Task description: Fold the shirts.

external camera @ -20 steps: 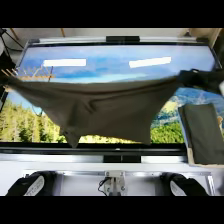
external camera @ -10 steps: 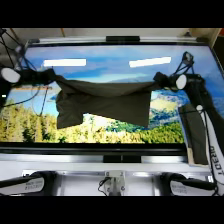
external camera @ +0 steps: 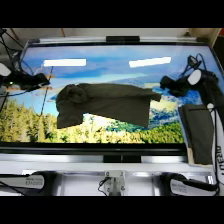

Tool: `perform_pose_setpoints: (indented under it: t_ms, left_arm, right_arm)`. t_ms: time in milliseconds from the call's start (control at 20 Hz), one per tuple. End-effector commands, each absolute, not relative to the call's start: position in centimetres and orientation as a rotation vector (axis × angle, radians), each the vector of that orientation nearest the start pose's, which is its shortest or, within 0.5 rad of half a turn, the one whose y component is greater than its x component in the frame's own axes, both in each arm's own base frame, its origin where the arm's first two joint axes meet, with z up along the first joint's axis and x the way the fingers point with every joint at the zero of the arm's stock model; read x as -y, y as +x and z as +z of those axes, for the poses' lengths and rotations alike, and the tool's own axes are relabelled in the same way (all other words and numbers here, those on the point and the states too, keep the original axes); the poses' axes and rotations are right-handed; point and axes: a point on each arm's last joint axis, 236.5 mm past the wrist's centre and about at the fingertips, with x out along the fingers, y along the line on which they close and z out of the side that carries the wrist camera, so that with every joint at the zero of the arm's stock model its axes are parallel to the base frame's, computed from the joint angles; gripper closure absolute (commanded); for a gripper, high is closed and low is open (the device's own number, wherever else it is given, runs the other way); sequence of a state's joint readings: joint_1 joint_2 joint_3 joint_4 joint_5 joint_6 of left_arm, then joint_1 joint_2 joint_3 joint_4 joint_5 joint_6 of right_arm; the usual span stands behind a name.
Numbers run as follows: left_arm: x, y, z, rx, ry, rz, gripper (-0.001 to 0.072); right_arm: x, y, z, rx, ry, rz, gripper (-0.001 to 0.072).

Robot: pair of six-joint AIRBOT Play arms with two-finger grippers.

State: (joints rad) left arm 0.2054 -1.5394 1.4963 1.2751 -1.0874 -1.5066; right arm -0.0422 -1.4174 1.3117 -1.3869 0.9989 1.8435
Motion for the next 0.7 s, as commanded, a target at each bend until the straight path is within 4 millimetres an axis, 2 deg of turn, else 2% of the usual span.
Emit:
perform_pose_setpoints:
  t_ms: [0, 100, 200, 300, 400, 550, 650]
  left_arm:
    - [-7.9, 44.6, 0.1, -1.263, -0.450, 0.060, 0.0116]
    - [-6.1, 44.3, -3.7, -1.325, -0.519, 0.018, 0.0229]
    - [-4.8, 44.9, -6.4, -1.351, -0.525, -0.002, 0.0228]
    - [-3.6, 45.9, -8.3, -1.356, -0.509, -0.010, 0.0228]
    - [-2.9, 46.6, -9.6, -1.350, -0.496, -0.013, 0.0228]
    - [-2.3, 47.7, -10.2, -1.318, -0.479, -0.015, 0.0231]
    - [-1.8, 47.8, -10.4, -1.318, -0.473, -0.020, 0.0267]
  right_arm:
    - [0.7, 38.7, 0.4, -1.388, 0.350, -0.114, 0.0151]
    - [-0.3, 37.2, -1.1, -1.449, 0.375, -0.096, 0.0150]
    - [-1.9, 36.6, -1.9, -1.473, 0.441, -0.060, 0.0150]
    - [-2.3, 36.3, -2.2, -1.481, 0.448, -0.043, 0.0150]
    - [-2.2, 36.3, -2.2, -1.480, 0.442, -0.040, 0.0150]
    - [-2.2, 36.4, -2.2, -1.478, 0.440, -0.038, 0.0150]
    - [-2.2, 36.6, -2.2, -1.470, 0.441, -0.039, 0.0150]
